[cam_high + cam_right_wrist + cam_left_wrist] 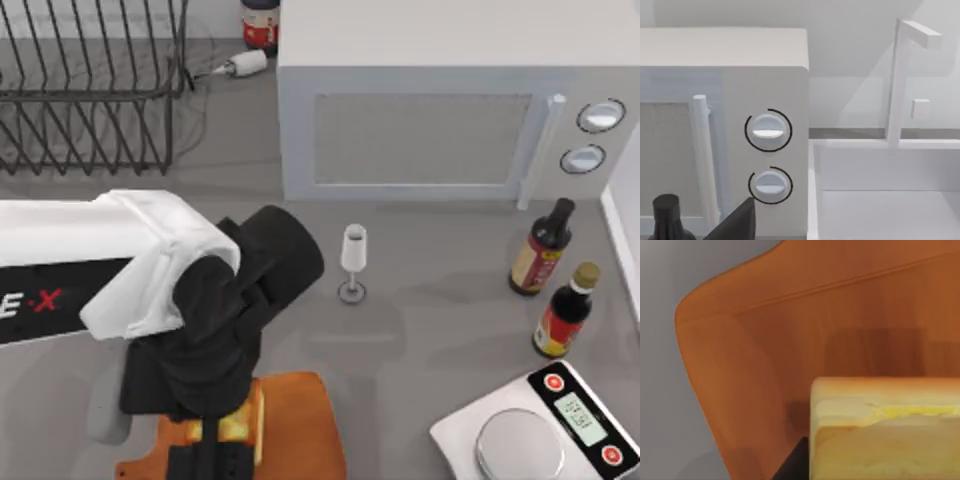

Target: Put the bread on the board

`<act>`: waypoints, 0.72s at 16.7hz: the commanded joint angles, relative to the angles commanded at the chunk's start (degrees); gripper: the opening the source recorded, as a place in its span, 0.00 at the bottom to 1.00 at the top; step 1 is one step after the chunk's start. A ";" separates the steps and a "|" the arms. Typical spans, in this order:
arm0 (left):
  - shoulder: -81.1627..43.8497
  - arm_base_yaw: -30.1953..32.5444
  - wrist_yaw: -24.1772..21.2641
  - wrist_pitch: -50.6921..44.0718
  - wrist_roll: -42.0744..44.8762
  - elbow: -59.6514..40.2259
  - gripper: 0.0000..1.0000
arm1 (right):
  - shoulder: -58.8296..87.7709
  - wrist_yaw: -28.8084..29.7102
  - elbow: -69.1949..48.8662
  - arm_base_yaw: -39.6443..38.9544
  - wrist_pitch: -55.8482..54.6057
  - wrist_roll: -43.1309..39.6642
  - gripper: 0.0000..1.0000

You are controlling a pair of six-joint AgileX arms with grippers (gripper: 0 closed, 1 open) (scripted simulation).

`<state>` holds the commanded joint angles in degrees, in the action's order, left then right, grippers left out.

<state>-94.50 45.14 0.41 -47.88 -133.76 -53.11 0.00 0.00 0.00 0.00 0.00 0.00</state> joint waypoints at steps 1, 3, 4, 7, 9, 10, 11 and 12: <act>-0.37 -0.01 0.05 0.52 -0.03 0.44 0.00 | 0.00 0.00 0.00 0.00 0.00 0.00 1.00; -0.90 -0.02 0.09 0.90 -0.05 1.00 0.00 | 0.00 0.00 0.00 0.00 0.00 0.00 1.00; -0.90 -0.02 0.09 0.90 -0.05 1.00 0.00 | 0.00 0.00 0.00 0.00 0.00 0.00 1.00; -0.90 -0.02 0.09 0.90 -0.05 1.00 0.08 | 0.00 0.00 0.00 0.00 0.00 0.00 1.00; -0.90 -0.02 0.09 0.90 -0.05 1.00 0.23 | 0.00 0.00 0.00 0.00 0.00 0.00 1.00; -0.90 -0.02 0.09 0.90 -0.05 1.00 0.30 | 0.00 0.00 0.00 0.00 0.00 0.00 1.00; -0.90 -0.02 0.09 0.90 -0.05 1.00 0.38 | 0.00 0.00 0.00 0.00 0.00 0.00 1.00; -0.90 -0.02 0.09 0.90 -0.05 1.00 0.45 | 0.00 0.00 0.00 0.00 0.00 0.00 1.00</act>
<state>-95.41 45.12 0.50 -46.99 -133.81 -52.10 0.00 0.00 0.00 0.00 0.00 0.00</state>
